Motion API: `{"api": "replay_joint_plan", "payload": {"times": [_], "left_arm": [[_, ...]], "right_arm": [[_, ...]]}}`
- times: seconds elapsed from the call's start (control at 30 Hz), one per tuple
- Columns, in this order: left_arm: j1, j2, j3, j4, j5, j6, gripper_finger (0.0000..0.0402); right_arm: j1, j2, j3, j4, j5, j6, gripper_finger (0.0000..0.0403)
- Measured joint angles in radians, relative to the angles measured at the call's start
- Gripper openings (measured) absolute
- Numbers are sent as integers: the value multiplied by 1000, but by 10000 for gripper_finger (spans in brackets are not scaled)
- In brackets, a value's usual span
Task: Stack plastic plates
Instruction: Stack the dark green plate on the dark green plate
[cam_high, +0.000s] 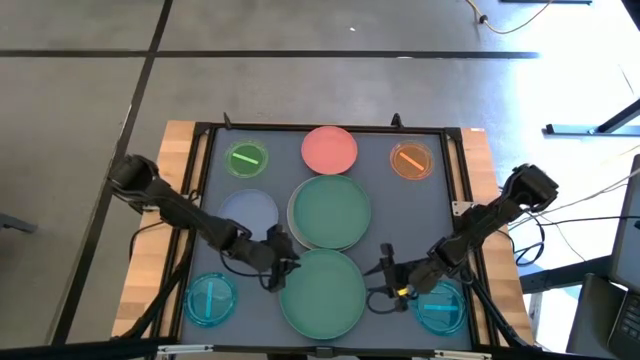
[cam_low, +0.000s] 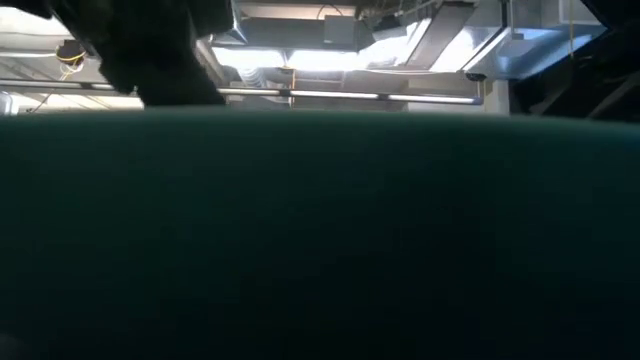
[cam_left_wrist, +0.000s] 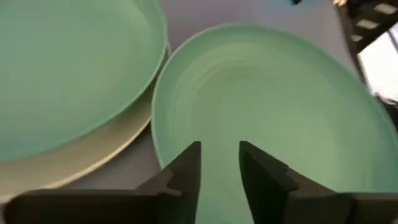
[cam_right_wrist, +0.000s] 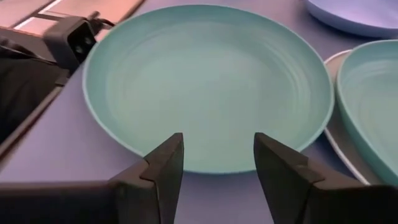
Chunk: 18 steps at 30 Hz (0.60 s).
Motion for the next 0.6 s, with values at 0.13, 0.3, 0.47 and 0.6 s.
{"api": "replay_joint_plan", "payload": {"times": [0.13,0.3,0.47,0.6], "left_arm": [[34,36,0,-30,13,-45,130],[63,62,0,-28,15,-91,129],[85,96,0,-19,31,-119,121],[89,123,0,-18,37,-142,119]], "right_arm": [[0,4,0,-10,27,-2,182],[0,4,0,-11,36,-2,182],[0,4,0,-16,36,-1,182],[0,4,0,-24,36,-1,182]]}}
